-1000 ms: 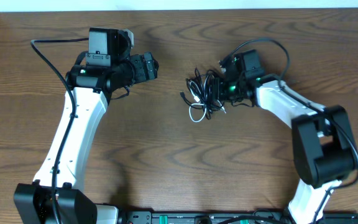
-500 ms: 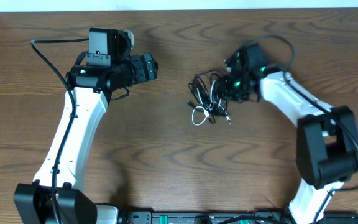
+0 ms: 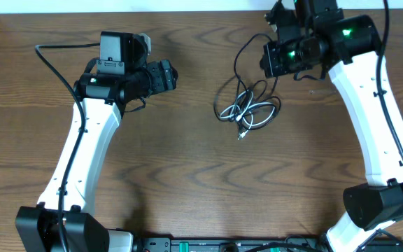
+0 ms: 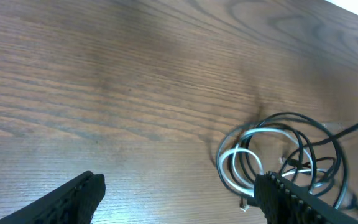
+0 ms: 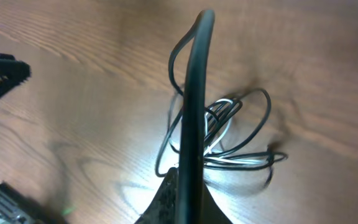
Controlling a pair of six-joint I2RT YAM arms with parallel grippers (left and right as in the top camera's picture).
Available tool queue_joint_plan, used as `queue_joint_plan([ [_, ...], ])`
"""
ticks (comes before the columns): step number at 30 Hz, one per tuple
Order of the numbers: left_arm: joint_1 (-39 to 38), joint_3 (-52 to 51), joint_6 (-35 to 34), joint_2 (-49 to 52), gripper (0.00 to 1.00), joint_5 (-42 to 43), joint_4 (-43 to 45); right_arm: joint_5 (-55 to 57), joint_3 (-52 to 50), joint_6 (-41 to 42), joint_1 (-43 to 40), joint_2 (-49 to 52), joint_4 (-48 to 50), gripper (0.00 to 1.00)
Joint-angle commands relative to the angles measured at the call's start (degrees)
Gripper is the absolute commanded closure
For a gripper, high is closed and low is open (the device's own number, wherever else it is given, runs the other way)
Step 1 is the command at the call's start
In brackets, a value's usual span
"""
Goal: Untangle cables
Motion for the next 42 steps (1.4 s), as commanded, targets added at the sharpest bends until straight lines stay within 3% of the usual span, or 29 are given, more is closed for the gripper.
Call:
queue_joint_plan([
  [1,-0.24,-0.33,0.98,0.48,0.17,4.13,0.02,1.57,1.88,-2.21,0.31,-0.46,0.00,0.99],
  [10,-2.78,-0.33,3.56,0.50,0.16,7.76,0.70,0.87,4.33,-1.38,-0.35,-0.22,2.32,0.99],
  [24,-2.71,-0.33,3.54,0.50,0.16,6.71,3.28,-10.84,32.98,-4.59,-10.25,-0.46,3.72,0.99],
  [26,-2.71,-0.33,3.54,0.50,0.08,6.71,3.34,-13.77,36.65,-4.59,-11.47,-0.46,4.90,0.99],
  [30,-2.71,-0.33,3.54,0.50,0.02,6.71,3.72,-17.92,41.77,-4.59,-13.05,-0.46,7.61,0.99],
  [42,-2.71,-0.33,3.54,0.50,0.01,6.71,4.07,-21.14,44.65,-1.40,-13.25,-0.48,19.34,0.99],
])
